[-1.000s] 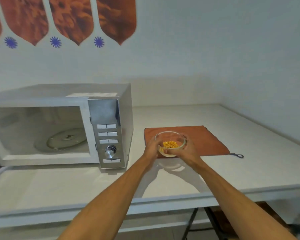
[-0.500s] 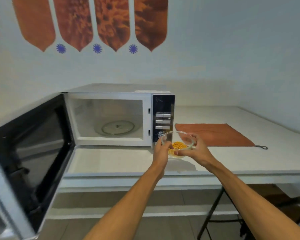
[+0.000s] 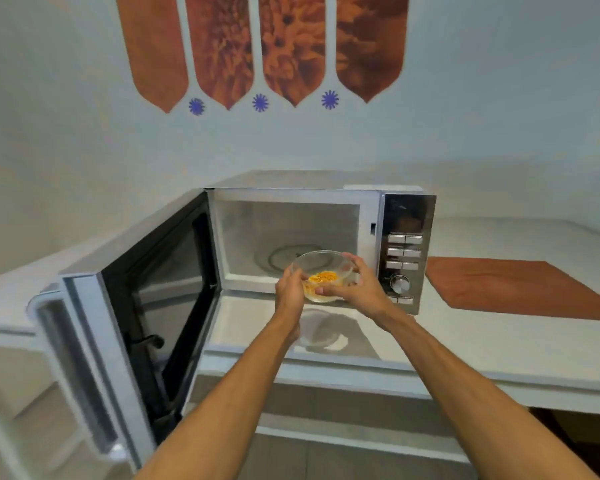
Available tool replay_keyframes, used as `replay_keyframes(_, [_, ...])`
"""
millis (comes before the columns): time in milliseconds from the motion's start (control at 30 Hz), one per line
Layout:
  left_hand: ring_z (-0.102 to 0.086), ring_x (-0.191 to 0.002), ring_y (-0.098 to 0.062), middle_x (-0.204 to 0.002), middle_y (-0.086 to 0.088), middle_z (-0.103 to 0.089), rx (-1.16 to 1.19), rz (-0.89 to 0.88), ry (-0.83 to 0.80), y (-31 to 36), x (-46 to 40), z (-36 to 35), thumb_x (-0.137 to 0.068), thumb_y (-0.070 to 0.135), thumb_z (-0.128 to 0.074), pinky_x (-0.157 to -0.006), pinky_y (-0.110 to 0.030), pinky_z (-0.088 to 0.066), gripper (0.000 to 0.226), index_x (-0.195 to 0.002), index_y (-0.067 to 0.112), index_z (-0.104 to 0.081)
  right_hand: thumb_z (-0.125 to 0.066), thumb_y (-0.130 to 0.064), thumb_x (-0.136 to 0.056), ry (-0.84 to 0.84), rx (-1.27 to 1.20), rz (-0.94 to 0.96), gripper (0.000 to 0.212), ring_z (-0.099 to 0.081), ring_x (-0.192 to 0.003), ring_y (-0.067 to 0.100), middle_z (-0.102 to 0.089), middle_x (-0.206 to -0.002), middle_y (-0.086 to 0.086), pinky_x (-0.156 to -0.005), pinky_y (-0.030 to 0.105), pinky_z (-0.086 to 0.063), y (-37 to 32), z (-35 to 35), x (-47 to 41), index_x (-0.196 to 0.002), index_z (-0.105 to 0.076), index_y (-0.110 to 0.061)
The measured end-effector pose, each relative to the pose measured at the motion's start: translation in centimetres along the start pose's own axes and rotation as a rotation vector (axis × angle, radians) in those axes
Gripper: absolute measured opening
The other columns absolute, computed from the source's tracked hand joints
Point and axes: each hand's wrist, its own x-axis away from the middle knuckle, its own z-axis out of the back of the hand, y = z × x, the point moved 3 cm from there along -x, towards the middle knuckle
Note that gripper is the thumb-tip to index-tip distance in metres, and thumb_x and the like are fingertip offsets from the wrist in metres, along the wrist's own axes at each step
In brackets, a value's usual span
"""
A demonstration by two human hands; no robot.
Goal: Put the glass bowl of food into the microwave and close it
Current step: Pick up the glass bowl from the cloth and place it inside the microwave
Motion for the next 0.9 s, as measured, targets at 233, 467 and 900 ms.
replay_keyframes(233, [-0.059, -0.086, -0.025, -0.101, -0.012, -0.06, 0.052, -0.034, 0.165, 0.7, -7.5, 0.5, -0.094, 0.017, -0.043, -0.073, -0.032, -0.048, 0.032, -0.12, 0.006, -0.059, -0.095, -0.024, -0.05, -0.035, -0.11, -0.02, 0.112, -0.056, -0.119, 0.021, -0.05, -0.14, 0.007, -0.104, 0.04, -0.046, 1.1, -2.4, -6.9, -0.141, -0.029, -0.016])
replay_keyframes(467, [-0.063, -0.085, -0.032, -0.094, -0.016, -0.066, 0.075, 0.039, 0.221, -0.1, -14.4, -0.4, -0.089, 0.016, -0.043, -0.064, -0.034, -0.056, 0.021, -0.095, 0.009, -0.062, -0.083, -0.017, -0.072, -0.028, -0.102, -0.034, 0.081, -0.052, -0.112, 0.018, -0.05, -0.118, -0.001, -0.088, 0.021, -0.041, 2.7, -4.0, -13.4, -0.137, -0.035, -0.015])
replay_keyframes(900, [-0.062, -0.103, -0.035, -0.119, -0.02, -0.064, -0.098, -0.018, 0.314, -0.7, -21.1, -1.1, -0.1, 0.03, -0.036, -0.093, -0.044, -0.052, 0.039, -0.124, 0.007, -0.057, -0.072, -0.019, -0.085, 0.166, 0.016, -0.006, 0.038, -0.064, -0.098, 0.02, -0.065, -0.104, 0.001, -0.071, 0.008, -0.047, 5.7, -5.5, -19.3, -0.12, -0.057, -0.015])
